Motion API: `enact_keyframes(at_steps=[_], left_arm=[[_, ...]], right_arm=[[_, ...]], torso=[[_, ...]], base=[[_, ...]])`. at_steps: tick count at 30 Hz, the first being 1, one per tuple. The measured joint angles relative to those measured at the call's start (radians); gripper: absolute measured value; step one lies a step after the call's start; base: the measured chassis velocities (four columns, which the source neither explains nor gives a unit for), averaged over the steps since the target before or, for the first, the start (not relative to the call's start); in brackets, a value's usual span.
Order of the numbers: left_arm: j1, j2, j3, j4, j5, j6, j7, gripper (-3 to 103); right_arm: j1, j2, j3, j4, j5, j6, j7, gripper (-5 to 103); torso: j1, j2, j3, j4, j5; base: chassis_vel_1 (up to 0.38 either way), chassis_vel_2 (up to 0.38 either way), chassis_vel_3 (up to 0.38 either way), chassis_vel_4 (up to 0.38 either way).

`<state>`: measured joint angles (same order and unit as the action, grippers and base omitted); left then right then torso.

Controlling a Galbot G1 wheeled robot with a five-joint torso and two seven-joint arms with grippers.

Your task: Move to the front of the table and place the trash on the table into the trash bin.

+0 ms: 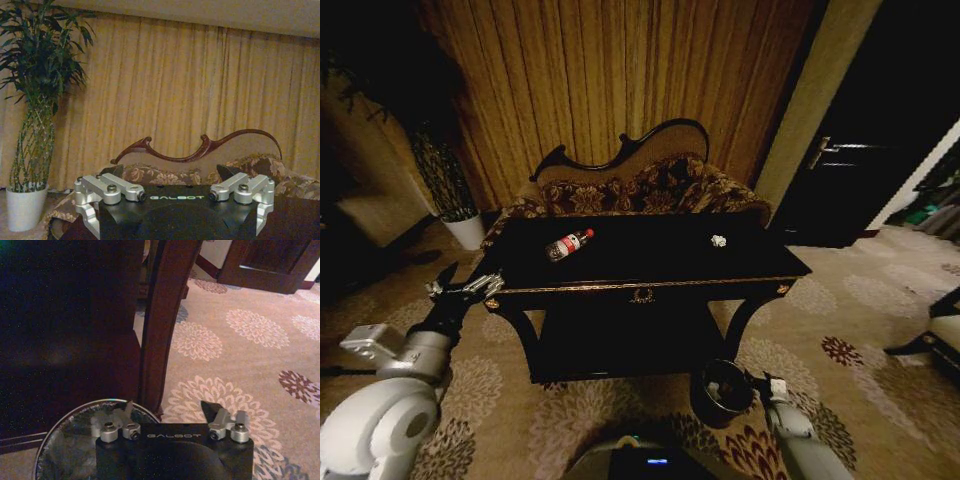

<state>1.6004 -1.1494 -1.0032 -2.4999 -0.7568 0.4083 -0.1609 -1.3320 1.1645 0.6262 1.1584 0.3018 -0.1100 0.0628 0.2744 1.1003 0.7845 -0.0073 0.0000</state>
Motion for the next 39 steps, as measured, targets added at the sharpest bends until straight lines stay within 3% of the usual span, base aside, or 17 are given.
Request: enact_keyframes(at_steps=[4, 13, 16, 18, 21, 24, 25, 27, 29, 31, 36, 38, 39], left_arm=[[0.004, 0.000, -0.001, 0.000, 0.000, 0.000, 0.000, 100], [0.009, -0.004, -0.004, 0.000, 0.000, 0.000, -0.001, 100], [0.009, -0.005, -0.007, 0.000, 0.000, 0.000, -0.001, 100], [0.010, -0.006, -0.010, 0.000, 0.000, -0.001, -0.001, 100], [0.011, -0.006, -0.010, 0.000, 0.000, -0.002, -0.002, 100], [0.005, -0.010, -0.015, 0.000, 0.001, -0.002, -0.008, 100], [0.005, -0.010, -0.015, 0.000, 0.001, -0.002, -0.008, 100], [0.007, -0.012, -0.021, 0.000, 0.001, -0.002, -0.008, 100], [0.009, -0.012, -0.023, 0.000, 0.001, -0.003, -0.007, 100], [0.015, -0.014, -0.030, 0.000, 0.000, -0.005, -0.005, 100], [0.017, -0.014, -0.035, 0.000, -0.001, -0.006, -0.004, 100], [0.019, -0.014, -0.036, 0.000, -0.002, -0.007, -0.003, 100], [0.019, -0.014, -0.036, 0.000, -0.002, -0.007, -0.003, 100]], right_arm=[[-0.007, 0.003, 0.004, 0.009, 0.003, 0.004, 0.000, 96], [-0.011, 0.003, 0.006, 0.010, 0.011, 0.030, 0.000, 100], [-0.023, 0.001, 0.014, 0.049, 0.036, 0.079, 0.000, 100], [-0.072, -0.009, 0.026, 0.188, 0.108, 0.138, 0.000, 100], [-0.115, -0.020, 0.039, 0.316, 0.154, 0.147, 0.000, 100], [-0.214, -0.043, 0.074, 0.583, 0.176, 0.147, 0.000, 100], [-0.214, -0.043, 0.074, 0.583, 0.176, 0.147, 0.000, 100], [-0.267, -0.062, 0.096, 0.763, 0.199, 0.122, 0.001, 100], [-0.276, -0.066, 0.101, 0.807, 0.210, 0.113, 0.001, 100], [-0.303, -0.083, 0.107, 0.989, 0.250, 0.051, 0.015, 100], [-0.307, -0.099, 0.076, 1.155, 0.230, -0.021, 0.044, 100], [-0.304, -0.115, 0.052, 1.255, 0.248, -0.103, 0.055, 100], [-0.304, -0.115, 0.052, 1.255, 0.248, -0.103, 0.055, 100]], torso=[[0.000, 0.000, 0.000, 0.0000, 0.0000], [0.000, 0.000, 0.000, 0.0000, 0.0001], [0.000, 0.000, 0.000, 0.0000, 0.0002], [0.000, 0.000, 0.000, 0.0001, 0.0003], [0.000, 0.000, 0.000, 0.0000, -0.0001], [0.000, 0.000, 0.000, -0.0001, -0.0002], [0.000, 0.000, 0.000, -0.0001, -0.0002], [0.000, 0.000, 0.000, -0.0004, -0.0002], [0.000, 0.000, 0.000, -0.0002, -0.0003], [0.000, 0.000, 0.000, 0.0004, -0.0003], [0.000, 0.000, 0.000, 0.0001, -0.0002], [0.000, 0.000, 0.000, 0.0000, -0.0001], [0.000, 0.000, 0.000, 0.0000, -0.0001]], base=[[0.000, 0.000, 0.000, 0.000], [0.000, 0.000, 0.000, 0.000], [0.000, 0.000, 0.000, 0.000], [0.000, 0.000, 0.000, 0.000], [0.000, 0.000, 0.000, 0.000], [0.000, 0.000, 0.000, 0.000], [0.000, 0.000, 0.000, 0.000], [0.000, 0.000, 0.000, 0.000], [0.000, 0.000, 0.000, 0.000], [0.000, 0.000, 0.000, 0.000], [0.000, 0.000, 0.000, 0.000], [0.000, 0.000, 0.000, 0.000], [0.000, 0.000, 0.000, 0.000]])
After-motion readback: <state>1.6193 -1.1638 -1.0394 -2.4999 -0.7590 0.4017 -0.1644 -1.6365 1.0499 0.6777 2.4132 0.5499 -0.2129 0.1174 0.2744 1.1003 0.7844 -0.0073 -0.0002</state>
